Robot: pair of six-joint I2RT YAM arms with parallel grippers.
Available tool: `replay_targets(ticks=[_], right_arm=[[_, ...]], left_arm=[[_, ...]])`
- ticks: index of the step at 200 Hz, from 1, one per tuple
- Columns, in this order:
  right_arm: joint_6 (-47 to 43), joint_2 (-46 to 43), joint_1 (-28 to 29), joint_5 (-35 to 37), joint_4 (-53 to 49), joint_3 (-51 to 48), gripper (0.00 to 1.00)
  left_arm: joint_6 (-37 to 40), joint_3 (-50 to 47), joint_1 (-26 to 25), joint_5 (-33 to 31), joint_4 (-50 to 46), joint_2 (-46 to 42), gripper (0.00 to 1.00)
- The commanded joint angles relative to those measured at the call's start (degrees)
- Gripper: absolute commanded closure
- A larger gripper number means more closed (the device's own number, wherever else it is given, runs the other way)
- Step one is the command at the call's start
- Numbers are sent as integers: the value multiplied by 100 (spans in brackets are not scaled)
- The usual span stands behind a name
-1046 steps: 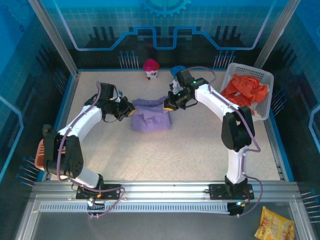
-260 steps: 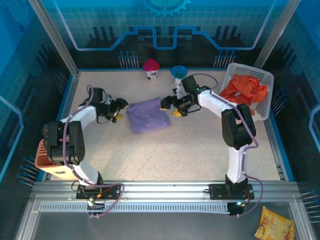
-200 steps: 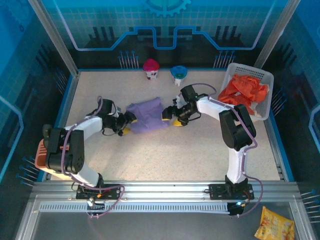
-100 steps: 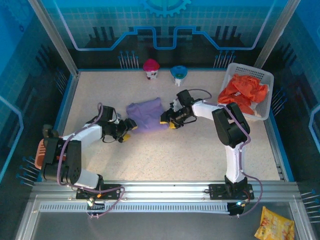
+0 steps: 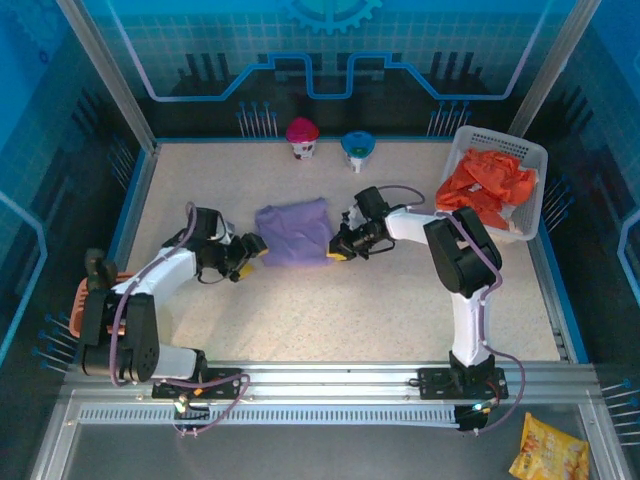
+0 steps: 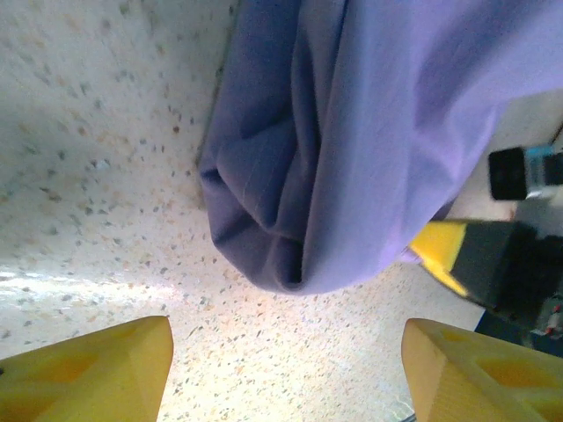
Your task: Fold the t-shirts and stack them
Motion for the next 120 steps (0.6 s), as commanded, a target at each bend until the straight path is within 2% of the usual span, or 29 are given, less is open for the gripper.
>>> replay_targets(ticks=[1, 23, 61, 99, 114, 120], right_arm=[[-93, -468, 54, 84, -219, -405, 100], [-123, -900, 71, 96, -242, -934, 100], [-352, -1928, 111, 184, -676, -2015, 100], [-520, -3103, 145, 352, -1134, -3049, 100], [-721, -3432, 114, 548, -1428, -3199, 98], [-805, -3578, 82, 658, -1604, -3203, 94]], left_arm=[[449, 431, 169, 24, -551, -198, 31], [561, 749, 168, 49, -754, -294, 32], [709, 866, 31, 404, -596, -322, 39], [1126, 773, -527, 466, -315, -97, 40], [1232, 738, -784, 511, -158, -7, 41], [1324, 746, -880, 519, -135, 23, 41]])
